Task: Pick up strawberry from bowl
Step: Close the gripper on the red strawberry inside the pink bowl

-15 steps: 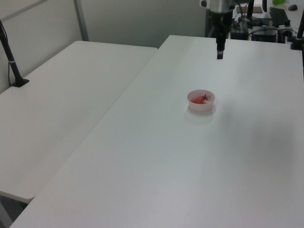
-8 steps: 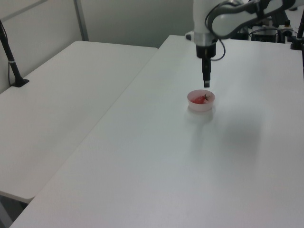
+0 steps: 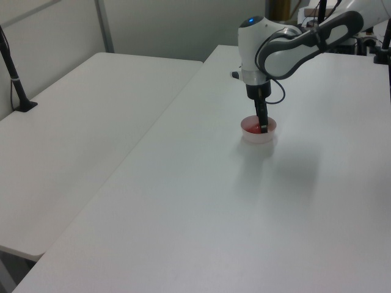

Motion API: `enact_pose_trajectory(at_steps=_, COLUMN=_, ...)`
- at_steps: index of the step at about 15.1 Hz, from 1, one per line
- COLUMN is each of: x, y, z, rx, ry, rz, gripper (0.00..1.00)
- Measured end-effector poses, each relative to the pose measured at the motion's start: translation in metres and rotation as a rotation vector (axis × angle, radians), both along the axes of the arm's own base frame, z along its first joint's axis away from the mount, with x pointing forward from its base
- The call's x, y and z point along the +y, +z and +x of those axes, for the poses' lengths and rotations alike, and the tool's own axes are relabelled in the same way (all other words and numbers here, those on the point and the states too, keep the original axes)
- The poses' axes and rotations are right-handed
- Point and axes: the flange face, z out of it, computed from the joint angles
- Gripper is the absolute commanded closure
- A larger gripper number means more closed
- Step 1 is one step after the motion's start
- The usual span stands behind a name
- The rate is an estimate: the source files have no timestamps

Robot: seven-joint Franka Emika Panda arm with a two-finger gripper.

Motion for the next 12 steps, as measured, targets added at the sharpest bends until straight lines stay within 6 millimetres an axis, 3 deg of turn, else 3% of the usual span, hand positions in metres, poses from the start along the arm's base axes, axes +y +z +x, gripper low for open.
enact_pose_trajectory(at_steps=6, x=0.005, y=-0.016, z=0.000, rx=0.023, ry=0.066, rz=-0.058, gripper=0.46)
enact_pose_trajectory(at_steps=12, x=0.009, y=-0.022, z=0.000, rx=0.033, ry=0.087, rz=-0.070, gripper=0.56)
